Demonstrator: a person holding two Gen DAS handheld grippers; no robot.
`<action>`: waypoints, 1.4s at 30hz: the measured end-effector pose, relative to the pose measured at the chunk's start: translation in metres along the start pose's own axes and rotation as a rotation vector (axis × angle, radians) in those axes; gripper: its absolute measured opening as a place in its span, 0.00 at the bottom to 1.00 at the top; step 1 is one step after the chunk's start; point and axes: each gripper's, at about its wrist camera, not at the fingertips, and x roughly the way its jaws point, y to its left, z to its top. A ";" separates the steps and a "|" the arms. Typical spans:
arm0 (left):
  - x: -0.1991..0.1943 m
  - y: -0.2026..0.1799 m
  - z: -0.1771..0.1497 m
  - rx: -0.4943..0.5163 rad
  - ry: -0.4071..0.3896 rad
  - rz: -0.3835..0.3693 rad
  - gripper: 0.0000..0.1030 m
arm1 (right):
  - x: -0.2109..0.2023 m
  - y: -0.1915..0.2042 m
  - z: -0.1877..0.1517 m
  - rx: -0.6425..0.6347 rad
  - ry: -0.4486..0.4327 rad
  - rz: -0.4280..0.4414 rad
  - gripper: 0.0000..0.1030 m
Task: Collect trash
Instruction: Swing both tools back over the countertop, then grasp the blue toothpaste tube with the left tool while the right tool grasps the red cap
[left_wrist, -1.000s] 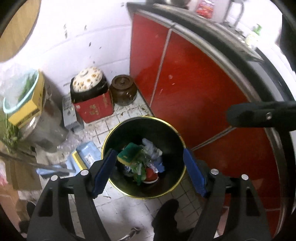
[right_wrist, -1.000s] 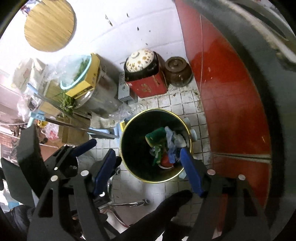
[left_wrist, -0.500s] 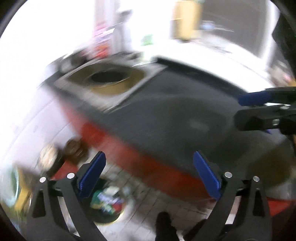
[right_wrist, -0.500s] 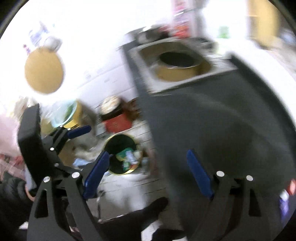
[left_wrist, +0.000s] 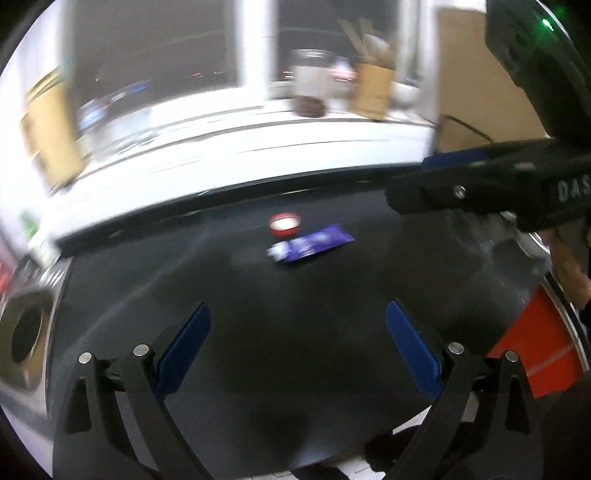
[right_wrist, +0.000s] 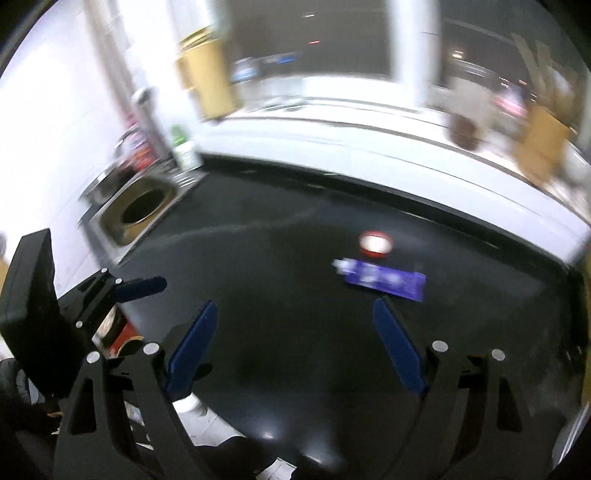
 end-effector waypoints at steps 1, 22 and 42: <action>0.004 -0.010 0.004 0.027 -0.001 -0.013 0.90 | -0.003 -0.012 -0.004 0.016 0.002 -0.010 0.81; 0.073 -0.037 0.040 0.110 0.048 -0.038 0.90 | 0.024 -0.086 -0.002 0.045 0.038 -0.002 0.81; 0.229 0.024 0.039 0.174 0.163 -0.097 0.90 | 0.292 -0.105 0.062 -0.181 0.285 0.058 0.81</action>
